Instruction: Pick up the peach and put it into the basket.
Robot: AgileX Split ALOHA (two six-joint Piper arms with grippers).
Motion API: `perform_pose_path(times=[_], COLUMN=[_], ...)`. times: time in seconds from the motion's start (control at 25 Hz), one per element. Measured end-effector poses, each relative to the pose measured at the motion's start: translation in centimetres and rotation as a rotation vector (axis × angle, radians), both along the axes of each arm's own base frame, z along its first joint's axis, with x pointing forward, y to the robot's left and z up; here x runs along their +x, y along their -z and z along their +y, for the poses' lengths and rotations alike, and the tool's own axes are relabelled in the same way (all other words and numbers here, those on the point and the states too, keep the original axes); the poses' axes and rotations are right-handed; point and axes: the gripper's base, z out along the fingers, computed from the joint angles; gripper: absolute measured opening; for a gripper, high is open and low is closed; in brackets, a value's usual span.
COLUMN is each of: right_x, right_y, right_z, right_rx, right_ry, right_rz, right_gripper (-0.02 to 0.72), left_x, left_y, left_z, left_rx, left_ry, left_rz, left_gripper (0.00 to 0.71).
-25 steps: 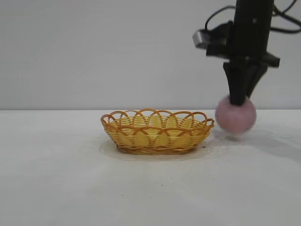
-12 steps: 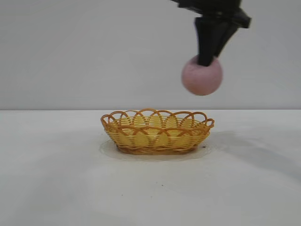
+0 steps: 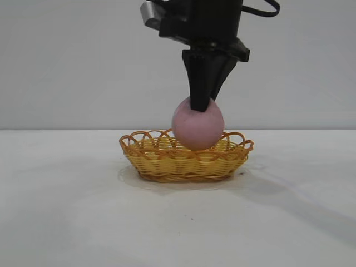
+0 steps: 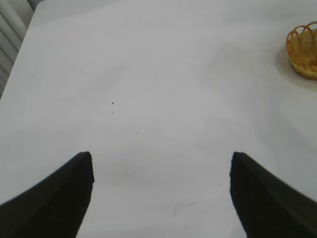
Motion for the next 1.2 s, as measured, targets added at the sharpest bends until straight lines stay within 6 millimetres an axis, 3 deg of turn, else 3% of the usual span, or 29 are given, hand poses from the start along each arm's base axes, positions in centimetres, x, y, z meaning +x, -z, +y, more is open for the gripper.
perform_pose_path(times=[0.12,0.16,0.2,0.4,0.64,0.88,1.08,1.2], right_x=[0.1,0.2,0.3,0.5,0.5,2.3,5.5,7.6], right_y=[0.6,0.7,0.7,0.7,0.2,-2.9,-5.6,-6.0], right_z=[0.1,0.1,0.2,0.4,0.5,0.2,-3.5,-7.7], right_rx=[-0.005,-0.004,0.002,0.022,0.03,0.027,0.066,0.055], right_ry=[0.001,0.002,0.004,0.011,0.01,0.045,0.174,0.289], right_rz=[0.007,0.005,-0.005,-0.024,-0.023,-0.132,-0.214,-0.228], right_gripper=[0.0,0.055,0.055,0.229,0.229,0.229,0.229,0.229], left_x=[0.0,0.0,0.0,0.0,0.0,0.0,0.0,0.0], left_y=[0.0,0.0,0.0,0.0,0.0,0.0,0.0,0.0], left_z=[0.0,0.0,0.0,0.0,0.0,0.0,0.0,0.0], left_rx=[0.0,0.0,0.0,0.0,0.0,0.0,0.0,0.0], left_ry=[0.0,0.0,0.0,0.0,0.0,0.0,0.0,0.0], left_rz=[0.0,0.0,0.0,0.0,0.0,0.0,0.0,0.0], left_gripper=[0.504,0.504,0.504,0.504,0.504,0.504,0.504,0.504])
